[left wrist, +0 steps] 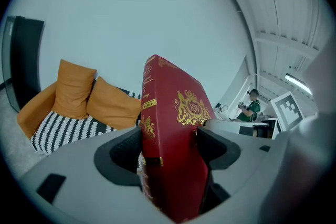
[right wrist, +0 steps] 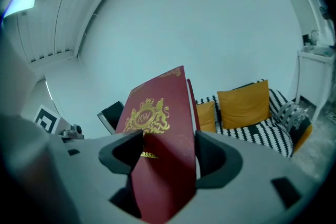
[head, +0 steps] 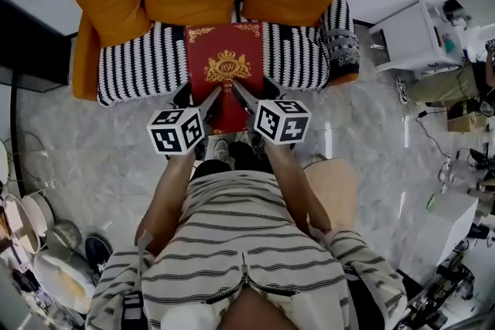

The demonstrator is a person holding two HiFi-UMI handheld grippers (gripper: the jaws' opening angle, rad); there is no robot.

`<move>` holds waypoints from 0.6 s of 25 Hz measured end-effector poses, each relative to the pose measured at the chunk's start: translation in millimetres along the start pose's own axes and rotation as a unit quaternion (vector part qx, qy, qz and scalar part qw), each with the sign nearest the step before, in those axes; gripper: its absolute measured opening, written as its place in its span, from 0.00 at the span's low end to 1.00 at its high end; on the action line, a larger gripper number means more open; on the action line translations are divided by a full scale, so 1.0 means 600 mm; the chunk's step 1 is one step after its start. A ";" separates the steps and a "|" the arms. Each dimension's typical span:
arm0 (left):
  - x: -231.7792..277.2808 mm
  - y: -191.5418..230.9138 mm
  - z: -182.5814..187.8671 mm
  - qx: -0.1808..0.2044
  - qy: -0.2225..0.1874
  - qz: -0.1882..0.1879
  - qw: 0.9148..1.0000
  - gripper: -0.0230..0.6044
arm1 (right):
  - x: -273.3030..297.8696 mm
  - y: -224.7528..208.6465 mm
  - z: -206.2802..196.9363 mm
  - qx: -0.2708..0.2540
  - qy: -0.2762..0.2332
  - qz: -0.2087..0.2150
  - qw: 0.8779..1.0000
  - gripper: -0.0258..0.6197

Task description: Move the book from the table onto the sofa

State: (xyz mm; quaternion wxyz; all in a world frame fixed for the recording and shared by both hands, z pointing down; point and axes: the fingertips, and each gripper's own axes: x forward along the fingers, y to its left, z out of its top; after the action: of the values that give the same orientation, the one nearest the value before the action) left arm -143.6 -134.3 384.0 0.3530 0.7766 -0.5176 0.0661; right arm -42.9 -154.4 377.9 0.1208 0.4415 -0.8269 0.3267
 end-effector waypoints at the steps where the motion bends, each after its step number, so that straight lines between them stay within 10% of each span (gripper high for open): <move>1: -0.001 0.013 0.003 -0.003 -0.002 0.006 1.000 0.57 | 0.013 0.006 0.000 -0.003 0.004 0.006 1.000 0.53; 15: 0.068 0.134 0.060 -0.037 -0.025 0.077 0.996 0.57 | 0.188 0.003 0.040 -0.030 0.058 0.076 0.995 0.53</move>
State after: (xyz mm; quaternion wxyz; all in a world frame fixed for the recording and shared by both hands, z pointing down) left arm -203.2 -204.5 415.1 0.3628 0.7219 -0.5867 0.0545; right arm -107.8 -242.4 413.8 0.1565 0.3543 -0.8589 0.3351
